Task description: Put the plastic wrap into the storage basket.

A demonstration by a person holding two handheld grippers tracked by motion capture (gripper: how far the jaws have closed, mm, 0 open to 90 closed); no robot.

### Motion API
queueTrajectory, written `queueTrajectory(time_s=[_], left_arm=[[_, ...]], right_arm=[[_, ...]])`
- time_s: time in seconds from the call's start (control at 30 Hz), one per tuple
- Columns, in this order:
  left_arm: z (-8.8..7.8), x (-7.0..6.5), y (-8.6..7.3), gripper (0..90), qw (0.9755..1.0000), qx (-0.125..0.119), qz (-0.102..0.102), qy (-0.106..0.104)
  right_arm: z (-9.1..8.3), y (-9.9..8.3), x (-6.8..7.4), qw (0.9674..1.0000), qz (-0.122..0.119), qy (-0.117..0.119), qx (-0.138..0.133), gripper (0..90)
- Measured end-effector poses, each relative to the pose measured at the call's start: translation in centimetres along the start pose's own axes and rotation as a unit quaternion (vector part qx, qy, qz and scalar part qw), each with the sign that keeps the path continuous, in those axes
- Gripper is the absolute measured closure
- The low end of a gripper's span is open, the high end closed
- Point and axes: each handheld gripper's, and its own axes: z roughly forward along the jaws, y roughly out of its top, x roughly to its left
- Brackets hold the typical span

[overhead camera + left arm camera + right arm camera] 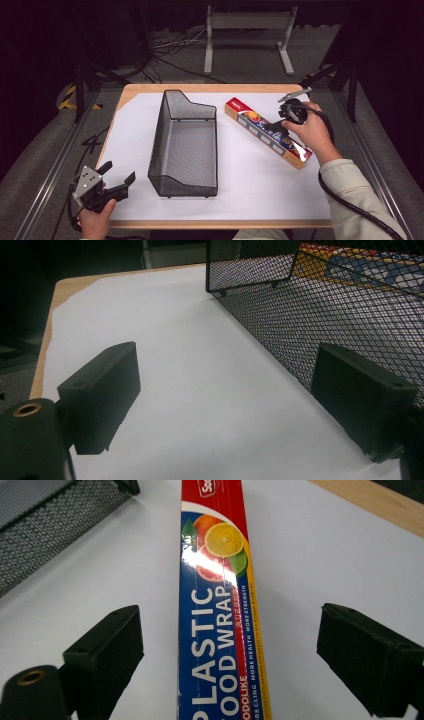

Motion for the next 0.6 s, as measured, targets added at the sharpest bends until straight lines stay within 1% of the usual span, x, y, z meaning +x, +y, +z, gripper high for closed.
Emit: queueTrajectory(time_s=[0.03,0.13,0.2,0.33,0.47,0.57,0.6], left_arm=[[-0.1,0.0,0.0,13.3,1.0000,0.000,-0.001,-0.001],[-0.5,0.0,0.0,13.3,1.0000,-0.003,-0.003,-0.002],[-0.6,-0.1,0.0,13.2,1.0000,-0.003,-0.004,-0.004],[-0.5,-0.1,-0.1,13.2,1.0000,-0.002,-0.003,-0.004],[-0.5,-0.1,-0.1,13.2,1.0000,0.001,-0.001,-0.006],[-0.4,-0.1,-0.1,13.2,1.0000,0.002,-0.002,-0.005],[-0.3,0.0,-0.1,13.2,1.0000,0.002,0.002,-0.007]], right_arm=[[0.4,0.1,-0.1,1.0000,-0.006,-0.002,0.006,11.4],[1.4,0.2,0.0,0.9997,-0.007,0.003,0.022,11.4],[1.9,0.2,0.0,0.9996,-0.006,0.002,0.029,11.4],[3.1,0.1,0.2,0.9982,-0.012,0.001,0.058,11.4],[4.1,0.0,0.3,0.9954,-0.024,-0.004,0.092,11.4],[4.7,-0.1,0.3,0.9931,-0.024,-0.006,0.114,11.3],[4.9,-0.2,0.3,0.9921,-0.024,-0.009,0.123,10.7]])
